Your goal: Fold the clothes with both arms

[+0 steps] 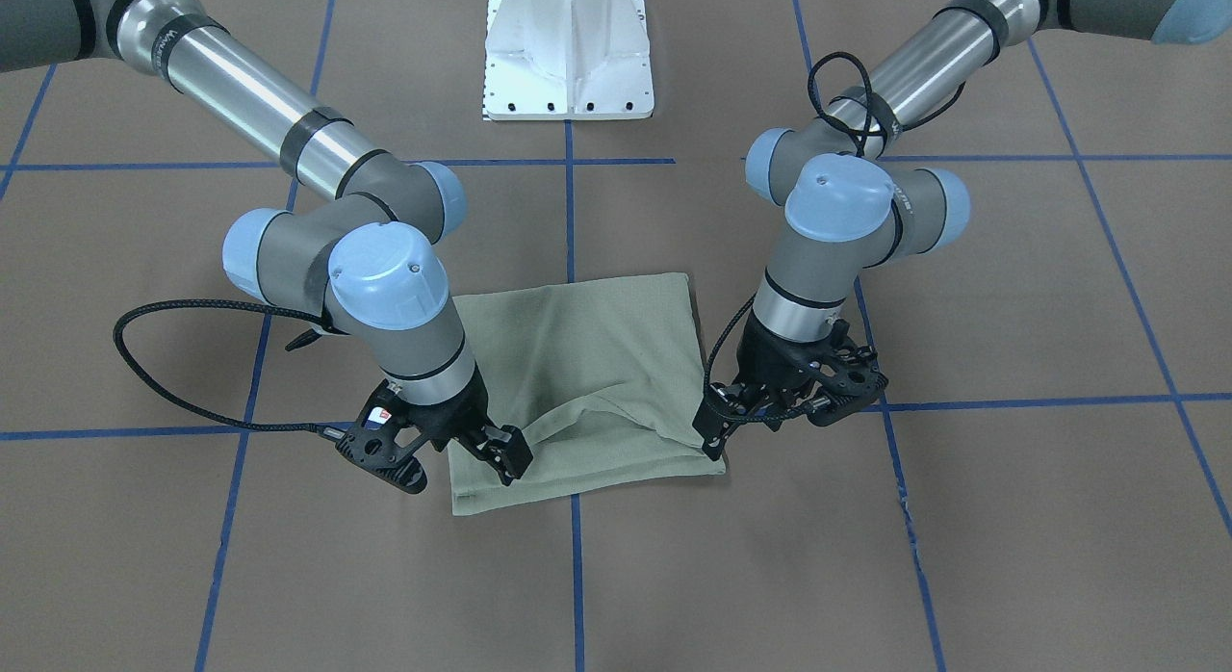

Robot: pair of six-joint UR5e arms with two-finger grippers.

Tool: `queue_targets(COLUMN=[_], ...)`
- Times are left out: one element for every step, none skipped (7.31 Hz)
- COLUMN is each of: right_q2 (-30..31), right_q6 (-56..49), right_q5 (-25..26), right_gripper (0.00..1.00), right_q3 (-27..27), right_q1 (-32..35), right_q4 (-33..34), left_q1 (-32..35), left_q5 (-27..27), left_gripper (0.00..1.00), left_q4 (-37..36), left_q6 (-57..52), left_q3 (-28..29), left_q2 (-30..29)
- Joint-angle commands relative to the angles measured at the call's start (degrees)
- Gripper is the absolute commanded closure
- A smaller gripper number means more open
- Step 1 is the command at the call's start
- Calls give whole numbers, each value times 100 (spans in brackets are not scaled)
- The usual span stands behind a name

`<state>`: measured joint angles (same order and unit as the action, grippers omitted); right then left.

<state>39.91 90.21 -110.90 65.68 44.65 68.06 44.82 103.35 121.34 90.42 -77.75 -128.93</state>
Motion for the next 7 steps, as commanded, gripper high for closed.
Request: queue_targets(right_q2=[356,777,1103,1463,2023,2577,3096], right_q6=[-1209,-2478,-3700,-4652,-5636,-6447,-7351], right_q5=[-867,-1002,-1013,-1056,-1257,-1450,-1687], right_gripper=[0,0,0,0,0,0,0], right_q3=[303,706,1127,1497,1840,2122,2429], right_q1=[751,1200,1596,2000,2343,2747,3056], right_q4=[276,783,1440,1899,2087,2167,2377], left_q1=[621,1042,1438,1868,2212,2641,3246], left_q5=[815,1028,1247,1380,1390,1381,1407], left_gripper=[0,0,0,0,0,0,0], left_q4=[-57,-66,-84,-206,-668,-1282,-1514], left_q6=[-1196,-2203,-3170,-4407,-5950,-7341,-8303], left_q3=[-709,-1220,-1677,-1986,-2233,-2244,-2227], left_q2=[732,1260,1953,2525,2975,3110,3285])
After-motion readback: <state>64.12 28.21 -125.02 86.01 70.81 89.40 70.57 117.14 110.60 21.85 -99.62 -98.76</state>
